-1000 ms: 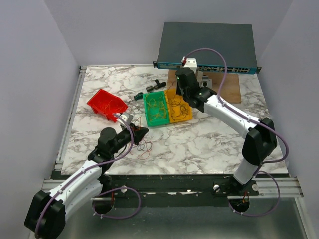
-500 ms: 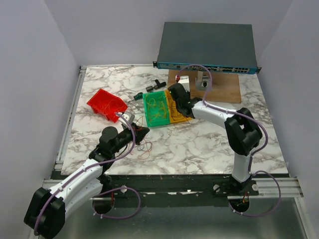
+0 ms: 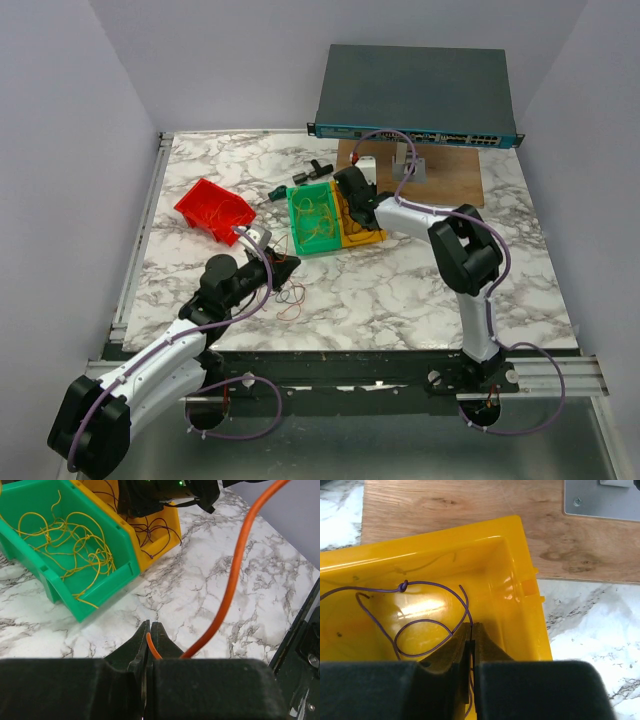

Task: Untangle the cables
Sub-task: Place the cable in the bin.

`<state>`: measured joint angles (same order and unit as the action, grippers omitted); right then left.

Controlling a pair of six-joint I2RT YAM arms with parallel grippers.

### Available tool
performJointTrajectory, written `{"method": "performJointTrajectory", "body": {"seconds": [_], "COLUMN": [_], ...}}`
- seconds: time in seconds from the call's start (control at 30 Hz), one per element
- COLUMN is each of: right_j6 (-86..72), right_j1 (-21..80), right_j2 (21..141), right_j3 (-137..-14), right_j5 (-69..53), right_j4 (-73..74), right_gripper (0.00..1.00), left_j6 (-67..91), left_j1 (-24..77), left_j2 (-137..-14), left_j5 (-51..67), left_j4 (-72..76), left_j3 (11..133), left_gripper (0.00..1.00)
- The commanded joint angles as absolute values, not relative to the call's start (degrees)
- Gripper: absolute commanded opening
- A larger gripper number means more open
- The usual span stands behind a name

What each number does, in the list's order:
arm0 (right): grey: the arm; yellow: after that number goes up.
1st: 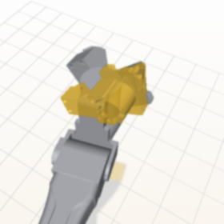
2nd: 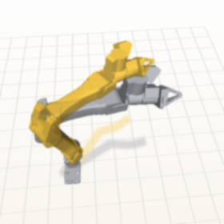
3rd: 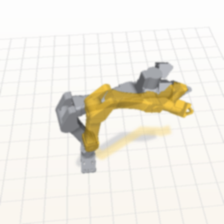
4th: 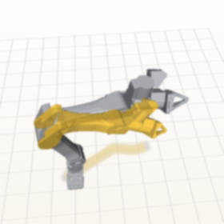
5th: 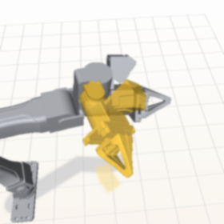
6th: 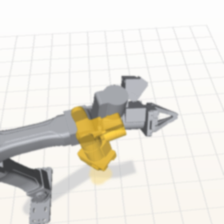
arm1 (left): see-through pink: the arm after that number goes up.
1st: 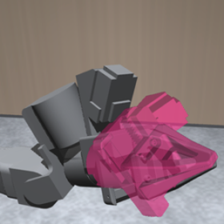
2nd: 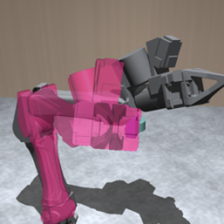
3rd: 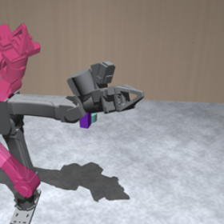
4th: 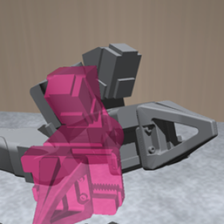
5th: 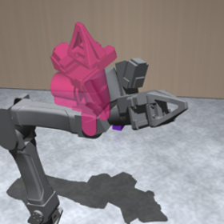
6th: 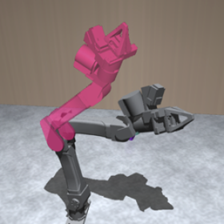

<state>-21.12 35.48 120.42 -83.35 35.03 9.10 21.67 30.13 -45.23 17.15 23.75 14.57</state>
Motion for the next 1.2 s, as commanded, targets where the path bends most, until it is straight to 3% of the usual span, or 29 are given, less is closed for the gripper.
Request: {"method": "performJointTrajectory", "body": {"seconds": [0.0,0.07,0.37,0.7,0.83,0.93,1.17], "right_j6": [-23.40,-22.64,-22.90,-29.16,-24.51,-22.13,-21.30], "right_j1": [35.04,35.05,35.07,35.07,35.07,35.26,40.10], "right_j2": [114.95,111.85,99.96,84.04,76.72,75.72,78.90], "right_j3": [-83.06,-82.70,-77.21,-55.75,-44.89,-39.14,-34.87], "right_j5": [34.17,33.75,26.56,14.52,-2.52,-14.36,-18.71], "right_j4": [8.88,9.43,12.50,7.50,-4.77,-11.86,-20.47], "right_gripper": [0.17,0.28,0.56,0.64,0.71,0.76,0.78], "left_j6": [20.58,20.57,20.30,19.57,18.90,20.19,24.92], "left_j1": [30.67,30.76,31.19,31.92,32.55,33.02,36.21], "left_j2": [-45.20,-45.20,-45.04,-45.94,-46.38,-45.82,-43.20], "left_j5": [16.12,15.92,14.90,15.75,18.49,21.32,26.57], "left_j4": [23.26,23.20,22.59,23.20,23.75,21.70,9.27], "left_j3": [16.28,16.35,16.52,16.87,17.45,20.12,34.09], "left_gripper": [0.00,0.00,0.00,0.00,0.00,0.00,0.00]}}
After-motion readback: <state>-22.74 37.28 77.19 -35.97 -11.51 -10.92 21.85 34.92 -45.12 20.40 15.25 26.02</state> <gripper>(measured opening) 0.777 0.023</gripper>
